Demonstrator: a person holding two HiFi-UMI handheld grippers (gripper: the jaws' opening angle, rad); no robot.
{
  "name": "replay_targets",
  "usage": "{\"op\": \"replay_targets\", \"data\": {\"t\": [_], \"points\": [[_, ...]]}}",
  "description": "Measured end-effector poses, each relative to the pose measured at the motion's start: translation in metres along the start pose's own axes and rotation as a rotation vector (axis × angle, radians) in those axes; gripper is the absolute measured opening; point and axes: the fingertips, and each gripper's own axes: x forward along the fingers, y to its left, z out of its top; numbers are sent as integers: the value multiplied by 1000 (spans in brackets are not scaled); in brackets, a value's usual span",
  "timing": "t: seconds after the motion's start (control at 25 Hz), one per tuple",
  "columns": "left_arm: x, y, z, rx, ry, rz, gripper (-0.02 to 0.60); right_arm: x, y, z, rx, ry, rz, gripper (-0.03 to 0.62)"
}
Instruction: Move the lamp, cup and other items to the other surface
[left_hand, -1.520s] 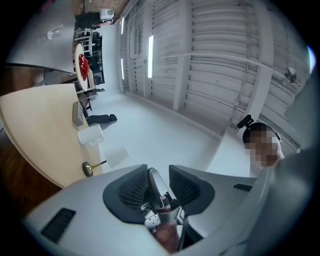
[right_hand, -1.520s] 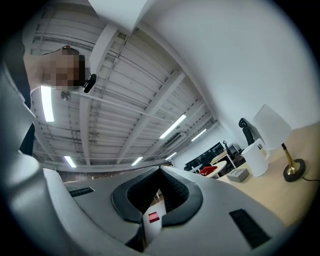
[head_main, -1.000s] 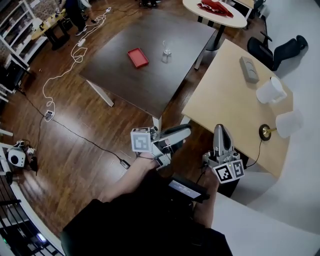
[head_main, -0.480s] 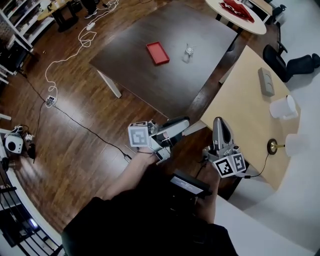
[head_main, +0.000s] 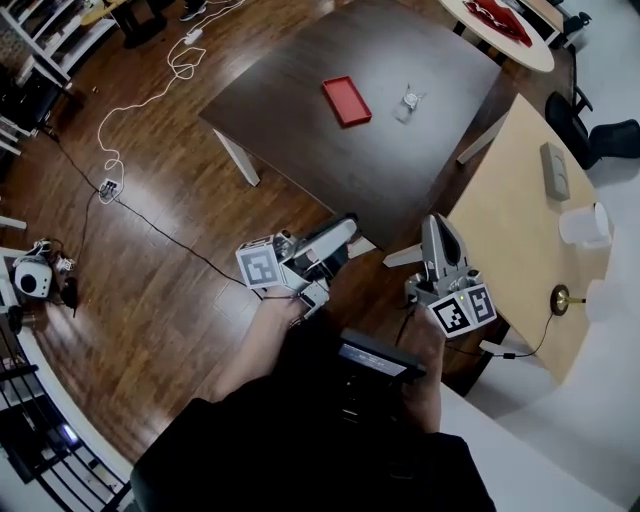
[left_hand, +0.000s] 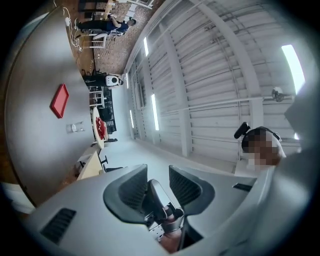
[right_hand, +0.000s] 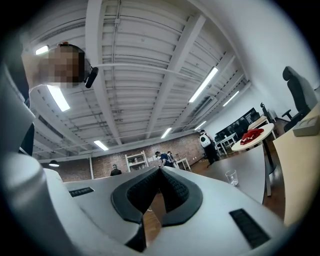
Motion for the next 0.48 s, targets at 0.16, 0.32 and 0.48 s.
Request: {"op": "replay_targets", "data": {"t": [0.16,0.32,0.48], "points": [[-25,1,29,9,-33,11,138,31,20,-13,-4,21,30,14],[-44,2,46,15,-71,14,138,52,36,-25,-9,44,63,14],[-52,6,52,21,-91,18,138,67,43,-32,-8,54,94,14]]}}
